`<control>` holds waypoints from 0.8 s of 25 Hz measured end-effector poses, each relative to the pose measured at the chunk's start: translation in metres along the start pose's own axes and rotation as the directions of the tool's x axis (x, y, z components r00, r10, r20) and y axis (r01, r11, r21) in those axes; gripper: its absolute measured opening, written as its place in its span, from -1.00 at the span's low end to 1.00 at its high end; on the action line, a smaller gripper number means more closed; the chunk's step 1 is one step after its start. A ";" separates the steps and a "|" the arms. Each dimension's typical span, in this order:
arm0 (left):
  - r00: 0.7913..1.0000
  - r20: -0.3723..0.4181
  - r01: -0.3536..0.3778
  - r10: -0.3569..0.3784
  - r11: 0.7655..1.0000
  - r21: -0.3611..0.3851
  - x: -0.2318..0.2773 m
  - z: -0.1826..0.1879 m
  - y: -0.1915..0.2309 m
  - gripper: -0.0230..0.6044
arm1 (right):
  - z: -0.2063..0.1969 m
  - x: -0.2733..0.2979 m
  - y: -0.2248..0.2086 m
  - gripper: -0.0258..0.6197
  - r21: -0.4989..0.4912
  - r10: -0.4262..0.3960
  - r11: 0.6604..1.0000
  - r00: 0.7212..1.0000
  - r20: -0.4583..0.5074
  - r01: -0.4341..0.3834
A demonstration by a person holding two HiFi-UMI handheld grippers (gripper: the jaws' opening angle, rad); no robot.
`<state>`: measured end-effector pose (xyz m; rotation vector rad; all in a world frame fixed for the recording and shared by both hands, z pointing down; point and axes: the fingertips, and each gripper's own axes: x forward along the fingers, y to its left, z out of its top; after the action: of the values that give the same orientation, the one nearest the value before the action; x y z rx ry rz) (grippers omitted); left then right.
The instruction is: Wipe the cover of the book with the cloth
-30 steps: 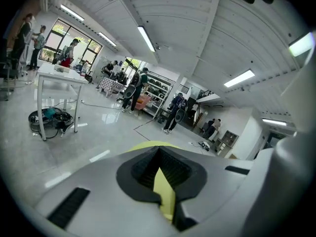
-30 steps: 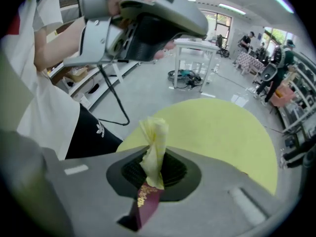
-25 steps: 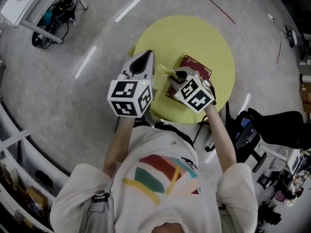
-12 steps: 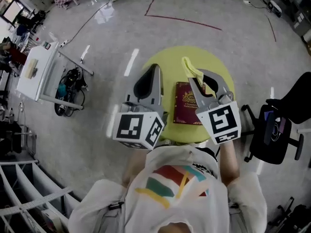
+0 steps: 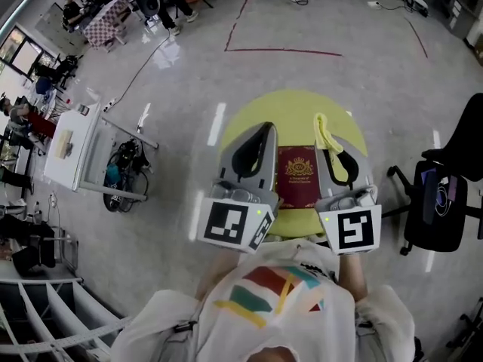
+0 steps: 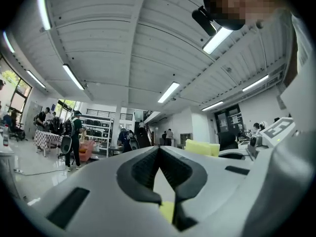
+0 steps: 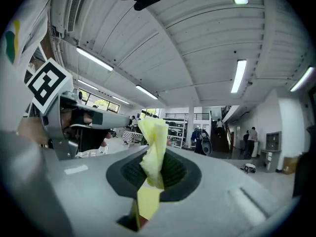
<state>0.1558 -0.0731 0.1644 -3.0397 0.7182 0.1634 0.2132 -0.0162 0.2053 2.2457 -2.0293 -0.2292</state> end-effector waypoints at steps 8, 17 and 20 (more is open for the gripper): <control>1.000 0.009 -0.002 0.002 0.999 0.052 0.002 0.001 -0.015 -0.88 | -0.024 -0.004 -0.003 -0.83 -0.028 -0.002 1.000 0.997 -0.081 -0.001; 1.000 -0.004 -0.024 0.024 0.997 0.069 -0.001 0.003 -0.007 -0.88 | -0.024 0.002 0.001 -0.83 0.018 0.031 0.999 0.994 -0.104 -0.029; 0.999 -0.002 -0.034 0.034 0.998 0.062 -0.001 0.004 -0.003 -0.88 | -0.023 0.004 -0.001 -0.83 0.027 0.028 0.999 0.994 -0.107 -0.025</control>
<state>0.1561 -0.0698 0.1602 -2.9714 0.7606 0.1351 0.2182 -0.0204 0.2276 2.1930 -2.0171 -0.0780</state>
